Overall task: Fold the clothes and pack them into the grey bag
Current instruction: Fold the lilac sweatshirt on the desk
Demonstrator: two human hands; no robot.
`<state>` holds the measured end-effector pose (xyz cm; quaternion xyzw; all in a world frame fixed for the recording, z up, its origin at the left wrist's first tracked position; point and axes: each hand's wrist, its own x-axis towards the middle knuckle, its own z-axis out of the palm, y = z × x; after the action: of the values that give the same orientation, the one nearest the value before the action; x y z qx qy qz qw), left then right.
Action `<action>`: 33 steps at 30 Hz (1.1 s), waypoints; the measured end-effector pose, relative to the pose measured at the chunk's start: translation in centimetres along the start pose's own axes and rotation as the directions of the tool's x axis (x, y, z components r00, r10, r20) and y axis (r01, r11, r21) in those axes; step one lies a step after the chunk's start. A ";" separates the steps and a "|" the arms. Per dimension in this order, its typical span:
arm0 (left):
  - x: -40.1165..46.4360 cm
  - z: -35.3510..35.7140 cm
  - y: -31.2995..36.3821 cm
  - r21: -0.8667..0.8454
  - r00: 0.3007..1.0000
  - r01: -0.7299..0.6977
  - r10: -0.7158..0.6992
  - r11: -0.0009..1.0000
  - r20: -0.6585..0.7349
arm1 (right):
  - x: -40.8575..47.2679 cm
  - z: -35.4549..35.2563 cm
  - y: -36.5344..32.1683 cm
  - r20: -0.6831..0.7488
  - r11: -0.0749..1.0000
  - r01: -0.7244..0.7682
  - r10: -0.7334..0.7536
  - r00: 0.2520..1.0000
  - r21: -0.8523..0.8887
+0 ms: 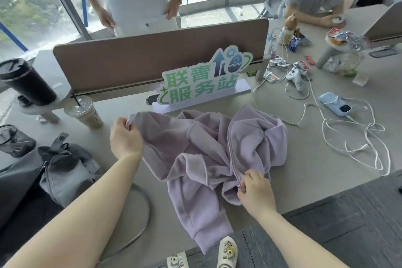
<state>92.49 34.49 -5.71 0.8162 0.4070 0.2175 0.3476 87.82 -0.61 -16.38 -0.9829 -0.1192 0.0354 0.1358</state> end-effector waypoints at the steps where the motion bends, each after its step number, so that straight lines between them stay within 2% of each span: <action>1: -0.7 0.4 1.4 -0.026 0.991 -0.129 0.129 0.991 0.016 | 0.1 -0.2 -0.4 -0.011 1.000 0.004 -0.004 1.000 0.027; 3: -3.1 2.0 3.1 -0.067 0.921 -0.359 0.365 0.931 0.135 | -0.1 -0.7 -1.1 -0.029 0.998 -0.017 0.019 0.999 0.061; 5: -6.7 3.7 2.7 -0.075 0.784 -0.534 0.527 0.842 0.328 | -0.5 -1.0 -1.7 -0.016 0.990 -0.113 0.115 0.993 0.089; 7: -10.2 5.1 0.8 -0.047 0.623 -0.629 0.539 0.776 0.567 | -1.1 -1.1 -1.9 0.044 0.954 -0.280 0.277 0.960 0.104; 9: -12.3 6.2 -1.9 0.013 0.520 -0.687 0.479 0.726 0.707 | -1.7 -1.4 -2.2 0.158 0.887 -0.442 0.421 0.893 0.135; 11: -13.1 6.6 -3.8 0.093 0.481 -0.728 0.408 0.680 0.776 | -2.2 -1.7 -2.4 0.213 0.824 -0.535 0.498 0.841 0.184; 13: -13.2 6.7 -4.7 0.146 0.457 -0.774 0.384 0.616 0.803 | -2.3 -1.6 -2.8 0.266 0.739 -0.599 0.538 0.800 0.309; 15: -13.2 6.5 -4.6 0.151 0.497 -0.757 0.410 0.636 0.765 | -2.3 -1.3 -3.4 0.317 0.549 -0.634 0.565 0.761 0.544; 17: -13.2 6.3 -4.0 0.122 0.606 -0.620 0.375 0.775 0.701 | -2.4 -1.0 -4.2 0.357 0.278 -0.618 0.617 0.701 0.735; 18: -13.1 6.0 -3.8 0.130 0.662 -0.509 0.290 0.851 0.691 | -2.5 -0.9 -4.5 0.368 0.172 -0.598 0.646 0.668 0.783; 19: -13.0 5.8 -3.8 0.154 0.687 -0.383 0.169 0.911 0.707 | -2.5 -0.9 -4.8 0.378 0.086 -0.575 0.674 0.635 0.813; 20: -12.8 5.8 -3.8 0.181 0.671 -0.280 0.057 0.943 0.740 | -2.5 -0.8 -5.0 0.393 0.005 -0.552 0.695 0.601 0.834; 23: -12.6 5.7 -4.4 0.298 0.455 -0.196 -0.183 0.934 0.872 | -2.3 -0.6 -5.4 0.457 -0.173 -0.502 0.719 0.524 0.848; 24: -12.8 5.7 -4.4 0.290 0.406 -0.115 -0.221 0.950 0.887 | -2.3 -0.6 -5.5 0.475 -0.209 -0.492 0.716 0.512 0.845; 25: -12.9 5.7 -4.4 0.264 0.383 0.036 -0.257 0.964 0.887 | -2.4 -0.6 -5.7 0.491 -0.237 -0.484 0.709 0.507 0.842; 27: -13.2 5.4 -3.8 0.225 0.341 0.411 -0.378 0.883 0.860 | -2.5 -0.7 -6.1 0.511 -0.268 -0.475 0.691 0.511 0.838; 29: -13.6 5.4 -3.3 0.174 0.298 0.665 -0.472 0.726 0.830 | -2.6 -0.8 -6.4 0.512 -0.272 -0.466 0.678 0.528 0.842; 31: -14.1 5.7 -3.2 0.030 0.316 0.811 -0.480 0.585 0.818 | -2.8 -0.9 -6.6 0.500 -0.273 -0.446 0.671 0.547 0.853; 33: -14.6 5.9 -2.9 -0.098 0.350 0.873 -0.474 0.478 0.808 | -3.1 -1.0 -6.8 0.492 -0.269 -0.437 0.671 0.554 0.859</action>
<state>86.37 21.48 -12.90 0.4434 0.4829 -0.1741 0.7348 83.40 4.71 -13.45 -0.5580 0.4194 0.0723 0.7124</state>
